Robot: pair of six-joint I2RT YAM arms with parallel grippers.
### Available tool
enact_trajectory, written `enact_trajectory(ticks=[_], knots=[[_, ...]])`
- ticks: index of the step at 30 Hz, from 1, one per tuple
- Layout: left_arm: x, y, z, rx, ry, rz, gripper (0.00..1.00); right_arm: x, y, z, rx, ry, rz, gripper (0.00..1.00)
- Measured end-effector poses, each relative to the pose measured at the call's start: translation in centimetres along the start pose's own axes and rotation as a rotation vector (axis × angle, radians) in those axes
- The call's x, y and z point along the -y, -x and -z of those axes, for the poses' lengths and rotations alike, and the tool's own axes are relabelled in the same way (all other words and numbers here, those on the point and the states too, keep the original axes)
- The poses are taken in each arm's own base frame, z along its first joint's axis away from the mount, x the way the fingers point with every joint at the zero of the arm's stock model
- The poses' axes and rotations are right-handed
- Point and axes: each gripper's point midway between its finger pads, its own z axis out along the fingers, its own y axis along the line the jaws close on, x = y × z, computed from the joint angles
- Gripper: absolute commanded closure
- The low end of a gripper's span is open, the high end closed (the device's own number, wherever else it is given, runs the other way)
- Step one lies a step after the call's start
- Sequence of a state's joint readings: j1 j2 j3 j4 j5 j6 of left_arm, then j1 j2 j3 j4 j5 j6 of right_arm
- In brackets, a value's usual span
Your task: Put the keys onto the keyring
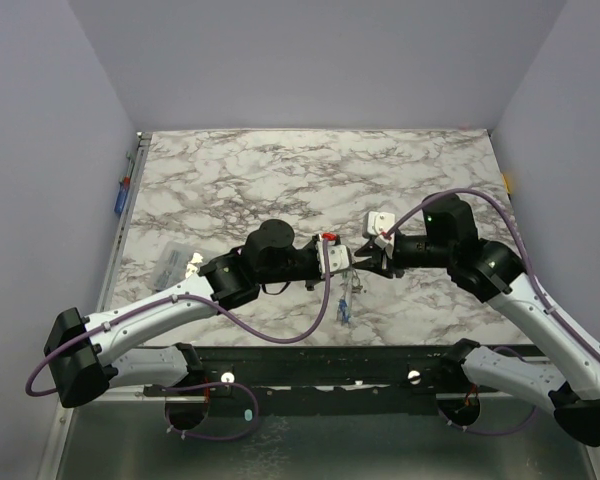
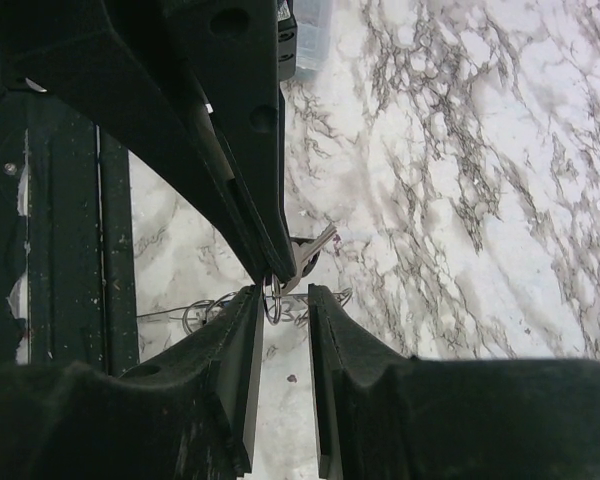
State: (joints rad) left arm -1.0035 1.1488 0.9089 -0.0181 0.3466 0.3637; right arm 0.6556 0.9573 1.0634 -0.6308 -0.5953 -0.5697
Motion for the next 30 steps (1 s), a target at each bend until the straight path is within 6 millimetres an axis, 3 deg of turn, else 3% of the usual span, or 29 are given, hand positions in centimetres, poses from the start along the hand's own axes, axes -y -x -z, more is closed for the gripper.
enact_trajectory(ticks=[6, 13, 21, 28, 29, 30], knots=[[0.0, 0.0, 0.0, 0.0, 0.0, 0.0, 1.0, 0.0, -0.1, -0.3, -0.001, 0.006, 0.001, 0.71], [0.1, -0.2, 0.0, -0.008, -0.003, 0.003, 1.0, -0.1, -0.7, -0.8, -0.004, 0.01, 0.0, 0.78], [0.2, -0.5, 0.1, -0.02, -0.006, 0.008, 1.0, -0.4, -1.1, -1.1, -0.009, 0.021, 0.004, 0.99], [0.2, -0.6, 0.1, -0.025, -0.007, 0.01, 1.0, -0.4, -1.2, -1.2, 0.006, 0.014, 0.025, 0.99], [0.2, -0.6, 0.1, -0.024, -0.007, 0.01, 0.97, -0.5, -1.2, -1.1, 0.015, 0.008, 0.034, 0.99], [0.2, -0.5, 0.2, -0.021, -0.006, 0.009, 0.88, -0.5, -1.1, -1.0, 0.027, 0.0, 0.048, 0.99]])
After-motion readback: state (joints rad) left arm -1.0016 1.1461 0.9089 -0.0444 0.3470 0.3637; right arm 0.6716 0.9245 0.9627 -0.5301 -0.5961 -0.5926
